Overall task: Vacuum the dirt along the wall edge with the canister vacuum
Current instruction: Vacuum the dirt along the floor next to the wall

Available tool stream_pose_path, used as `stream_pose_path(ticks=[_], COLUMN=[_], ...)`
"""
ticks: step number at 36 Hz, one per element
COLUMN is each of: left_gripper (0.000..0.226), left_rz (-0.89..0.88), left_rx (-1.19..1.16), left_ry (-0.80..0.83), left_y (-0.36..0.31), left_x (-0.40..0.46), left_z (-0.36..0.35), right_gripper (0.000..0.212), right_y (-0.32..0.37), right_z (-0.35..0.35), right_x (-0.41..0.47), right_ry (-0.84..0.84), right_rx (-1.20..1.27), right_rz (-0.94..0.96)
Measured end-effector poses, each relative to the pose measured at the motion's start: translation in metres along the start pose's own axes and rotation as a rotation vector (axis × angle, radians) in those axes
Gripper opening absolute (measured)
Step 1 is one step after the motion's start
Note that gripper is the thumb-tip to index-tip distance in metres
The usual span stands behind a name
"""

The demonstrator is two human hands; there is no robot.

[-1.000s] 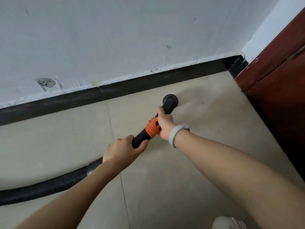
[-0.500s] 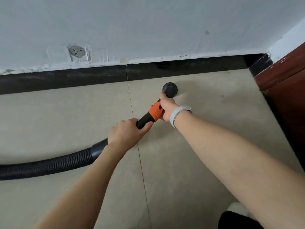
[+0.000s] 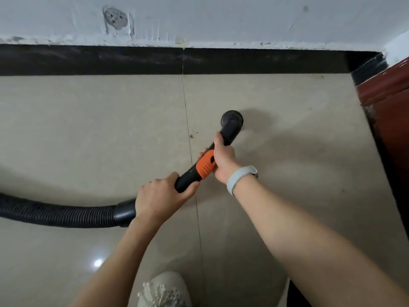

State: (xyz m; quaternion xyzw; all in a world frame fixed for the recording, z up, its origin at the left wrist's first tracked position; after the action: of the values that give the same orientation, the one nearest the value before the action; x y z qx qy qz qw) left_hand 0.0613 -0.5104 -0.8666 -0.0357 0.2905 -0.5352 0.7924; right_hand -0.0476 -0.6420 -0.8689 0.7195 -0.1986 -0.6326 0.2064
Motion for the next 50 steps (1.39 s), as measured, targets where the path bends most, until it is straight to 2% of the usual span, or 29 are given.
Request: stream_pose_path(ticks=[7, 13, 18, 33, 40, 45, 50], left_gripper=[0.051, 0.047, 0.047, 0.051, 0.055, 0.054, 0.047], left_rz=[0.028, 0.139, 0.170, 0.162, 0.043, -0.035, -0.066], left_rx=[-0.023, -0.050, -0.043, -0.041, 0.017, 0.055, 0.032], left_ry=[-0.070, -0.097, -0.055, -0.122, -0.037, 0.006, -0.128], left_y=[0.054, 0.086, 0.090, 0.062, 0.023, 0.020, 0.057], left_x=[-0.070, -0.107, -0.099, -0.053, -0.016, -0.033, -0.069], left_z=[0.003, -0.002, 0.000, 0.013, 0.018, 0.003, -0.009], right_gripper=[0.034, 0.031, 0.033, 0.032, 0.034, 0.038, 0.035], right_y=[-0.063, -0.096, -0.093, -0.045, -0.014, -0.042, -0.084], right_z=[-0.032, -0.061, -0.069, -0.064, -0.031, -0.004, -0.025], right_x=[-0.045, -0.063, -0.056, -0.026, -0.010, -0.021, -0.036], right_ry=[0.050, 0.085, 0.111, 0.186, 0.070, -0.074, -0.016], right_rx=[0.009, -0.010, -0.007, -0.015, 0.044, 0.092, 0.110], right_rz=[-0.005, 0.001, -0.045, -0.063, 0.013, 0.009, 0.009])
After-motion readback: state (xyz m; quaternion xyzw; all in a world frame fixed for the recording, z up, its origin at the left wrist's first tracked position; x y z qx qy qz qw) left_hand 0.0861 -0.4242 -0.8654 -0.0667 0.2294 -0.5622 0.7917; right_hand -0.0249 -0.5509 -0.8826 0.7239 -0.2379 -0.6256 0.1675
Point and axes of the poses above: each hand's wrist, its own x-axis towards the middle knuckle, its own z-axis out of the back of the hand, y = z × x, the point moved 2 cm from there along x, towards the middle knuckle, and after that the axes turned 8 degrees about y, right-handed, at the moved point
